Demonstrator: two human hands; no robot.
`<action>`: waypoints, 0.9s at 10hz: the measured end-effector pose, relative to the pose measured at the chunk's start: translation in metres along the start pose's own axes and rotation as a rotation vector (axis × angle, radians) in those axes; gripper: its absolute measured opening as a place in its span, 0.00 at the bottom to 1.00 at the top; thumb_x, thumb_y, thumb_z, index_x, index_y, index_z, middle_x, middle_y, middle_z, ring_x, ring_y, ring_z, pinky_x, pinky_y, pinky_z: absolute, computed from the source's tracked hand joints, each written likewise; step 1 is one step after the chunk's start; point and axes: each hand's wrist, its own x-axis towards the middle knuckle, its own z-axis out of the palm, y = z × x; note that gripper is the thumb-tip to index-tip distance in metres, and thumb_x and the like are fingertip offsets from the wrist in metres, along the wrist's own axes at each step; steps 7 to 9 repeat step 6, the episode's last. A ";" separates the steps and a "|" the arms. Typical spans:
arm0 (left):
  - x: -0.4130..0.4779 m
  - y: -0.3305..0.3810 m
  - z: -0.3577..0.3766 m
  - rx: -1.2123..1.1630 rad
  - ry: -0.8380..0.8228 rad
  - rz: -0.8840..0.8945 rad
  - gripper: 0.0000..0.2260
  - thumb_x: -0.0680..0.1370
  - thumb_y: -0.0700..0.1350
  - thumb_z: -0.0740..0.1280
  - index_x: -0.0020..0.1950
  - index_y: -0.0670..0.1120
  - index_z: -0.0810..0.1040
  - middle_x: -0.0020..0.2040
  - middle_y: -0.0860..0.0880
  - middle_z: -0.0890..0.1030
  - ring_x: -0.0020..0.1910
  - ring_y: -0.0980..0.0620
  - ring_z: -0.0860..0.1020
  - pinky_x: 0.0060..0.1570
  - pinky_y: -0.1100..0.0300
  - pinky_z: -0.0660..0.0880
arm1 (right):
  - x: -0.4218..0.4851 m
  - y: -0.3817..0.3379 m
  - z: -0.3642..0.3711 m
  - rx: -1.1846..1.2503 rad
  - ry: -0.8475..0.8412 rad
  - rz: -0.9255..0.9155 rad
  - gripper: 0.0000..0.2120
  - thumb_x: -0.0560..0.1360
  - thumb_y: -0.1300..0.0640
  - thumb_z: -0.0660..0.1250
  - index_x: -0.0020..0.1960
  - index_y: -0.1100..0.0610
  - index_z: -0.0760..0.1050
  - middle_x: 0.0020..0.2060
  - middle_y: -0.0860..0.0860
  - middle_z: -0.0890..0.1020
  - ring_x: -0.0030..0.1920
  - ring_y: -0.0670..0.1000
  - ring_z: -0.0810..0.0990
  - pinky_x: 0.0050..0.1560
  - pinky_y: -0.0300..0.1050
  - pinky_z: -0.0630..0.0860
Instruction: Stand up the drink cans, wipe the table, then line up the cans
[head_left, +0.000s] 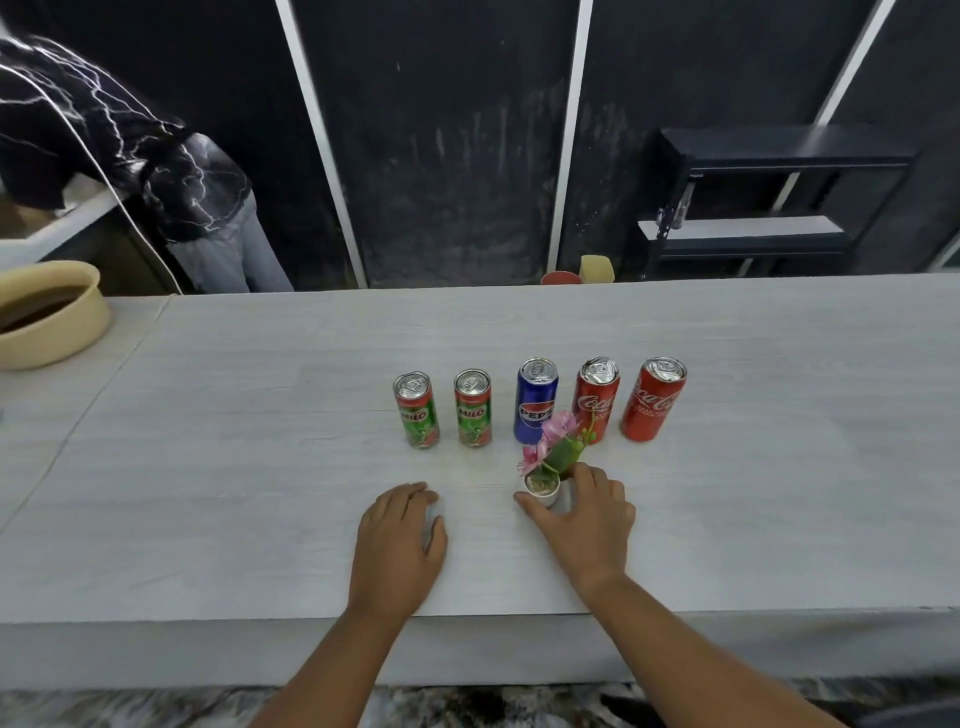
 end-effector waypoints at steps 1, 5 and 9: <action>0.000 -0.001 0.001 -0.009 0.022 0.008 0.15 0.81 0.50 0.72 0.67 0.50 0.82 0.68 0.52 0.82 0.68 0.50 0.78 0.71 0.50 0.74 | 0.001 -0.004 0.000 -0.051 0.008 0.010 0.35 0.67 0.20 0.66 0.59 0.46 0.76 0.56 0.45 0.80 0.57 0.53 0.75 0.55 0.54 0.73; 0.002 -0.003 0.003 -0.030 0.046 0.017 0.16 0.82 0.56 0.69 0.66 0.51 0.82 0.67 0.53 0.81 0.68 0.50 0.78 0.69 0.49 0.75 | -0.003 -0.005 -0.009 0.041 -0.056 0.025 0.37 0.66 0.23 0.72 0.65 0.45 0.74 0.59 0.41 0.78 0.62 0.49 0.73 0.62 0.52 0.70; 0.000 -0.003 0.006 -0.043 0.055 0.009 0.18 0.82 0.58 0.66 0.66 0.50 0.83 0.67 0.52 0.82 0.68 0.49 0.79 0.69 0.49 0.76 | -0.005 0.005 -0.014 0.172 -0.110 0.007 0.37 0.68 0.25 0.73 0.69 0.44 0.71 0.62 0.38 0.76 0.64 0.45 0.71 0.67 0.51 0.68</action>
